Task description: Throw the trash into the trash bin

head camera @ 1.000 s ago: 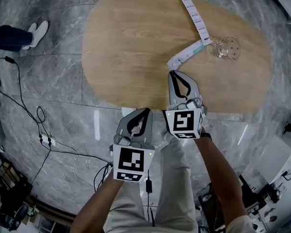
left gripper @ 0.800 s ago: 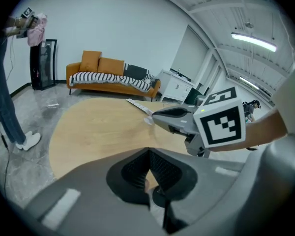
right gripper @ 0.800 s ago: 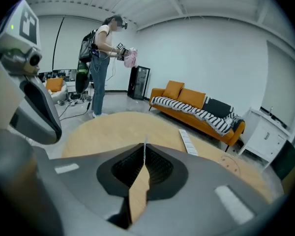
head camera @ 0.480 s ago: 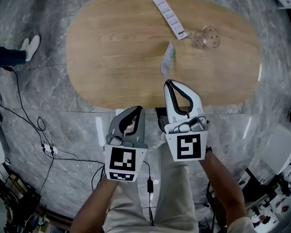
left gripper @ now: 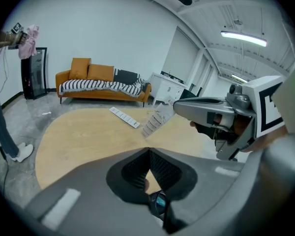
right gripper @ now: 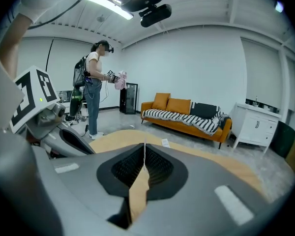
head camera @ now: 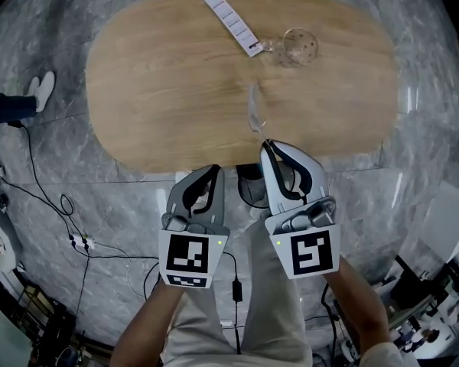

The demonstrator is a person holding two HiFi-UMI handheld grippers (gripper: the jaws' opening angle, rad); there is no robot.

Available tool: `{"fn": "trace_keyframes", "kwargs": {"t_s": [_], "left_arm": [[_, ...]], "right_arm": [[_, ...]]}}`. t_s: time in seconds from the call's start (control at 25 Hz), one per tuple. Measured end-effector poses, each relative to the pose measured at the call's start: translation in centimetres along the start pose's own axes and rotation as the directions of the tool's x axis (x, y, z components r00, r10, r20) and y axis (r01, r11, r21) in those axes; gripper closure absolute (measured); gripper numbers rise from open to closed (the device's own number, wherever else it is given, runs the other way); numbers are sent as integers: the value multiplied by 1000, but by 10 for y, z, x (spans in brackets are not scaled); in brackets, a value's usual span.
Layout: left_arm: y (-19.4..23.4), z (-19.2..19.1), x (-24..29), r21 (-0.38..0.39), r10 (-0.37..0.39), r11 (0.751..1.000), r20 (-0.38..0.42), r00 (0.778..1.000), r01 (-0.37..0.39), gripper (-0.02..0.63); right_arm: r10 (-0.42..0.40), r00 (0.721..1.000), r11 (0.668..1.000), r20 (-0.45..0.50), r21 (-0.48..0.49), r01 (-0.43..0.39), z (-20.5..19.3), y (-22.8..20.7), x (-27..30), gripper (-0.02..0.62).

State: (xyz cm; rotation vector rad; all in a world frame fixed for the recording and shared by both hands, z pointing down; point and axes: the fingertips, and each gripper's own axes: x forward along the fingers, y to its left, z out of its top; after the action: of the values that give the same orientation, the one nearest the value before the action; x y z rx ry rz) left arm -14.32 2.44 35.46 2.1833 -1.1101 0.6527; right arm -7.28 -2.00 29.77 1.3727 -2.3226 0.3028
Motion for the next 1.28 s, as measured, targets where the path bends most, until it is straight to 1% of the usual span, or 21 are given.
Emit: {"fn": "trace_keyframes", "kwargs": {"t_s": [0.24, 0.48, 0.68, 0.8, 0.88, 0.96, 1.16, 1.28], "left_arm": [[-27, 1, 2, 11, -19, 1000, -3, 1000, 19, 606], [-52, 0, 4, 31, -34, 999, -5, 999, 34, 606], [-78, -2, 3, 76, -65, 995, 4, 998, 65, 606], [-98, -3, 1, 132, -100, 986, 17, 995, 97, 606], [-112, -8, -1, 185, -126, 975, 14, 992, 121, 606], [-125, -14, -3, 215, -149, 966, 3, 989, 145, 606], [-152, -34, -3, 248, -190, 949, -47, 981, 196, 606], [-164, -44, 1, 245, -197, 947, -67, 978, 208, 606]], "right_arm": [[-1, 1000, 999, 8, 50, 1, 0, -13, -38, 560], [66, 998, 997, -13, 42, -66, -14, -9, -88, 560], [106, 994, 993, -36, 61, -104, -34, -6, -124, 560], [136, 989, 989, -61, 74, -131, -51, -2, -142, 560], [154, 985, 985, -73, 86, -148, -61, 2, -152, 560], [172, 982, 982, -80, 93, -165, -70, 6, -161, 560], [223, 968, 972, -115, 97, -213, -97, 19, -183, 560], [236, 961, 969, -145, 105, -222, -117, 22, -193, 560]]}}
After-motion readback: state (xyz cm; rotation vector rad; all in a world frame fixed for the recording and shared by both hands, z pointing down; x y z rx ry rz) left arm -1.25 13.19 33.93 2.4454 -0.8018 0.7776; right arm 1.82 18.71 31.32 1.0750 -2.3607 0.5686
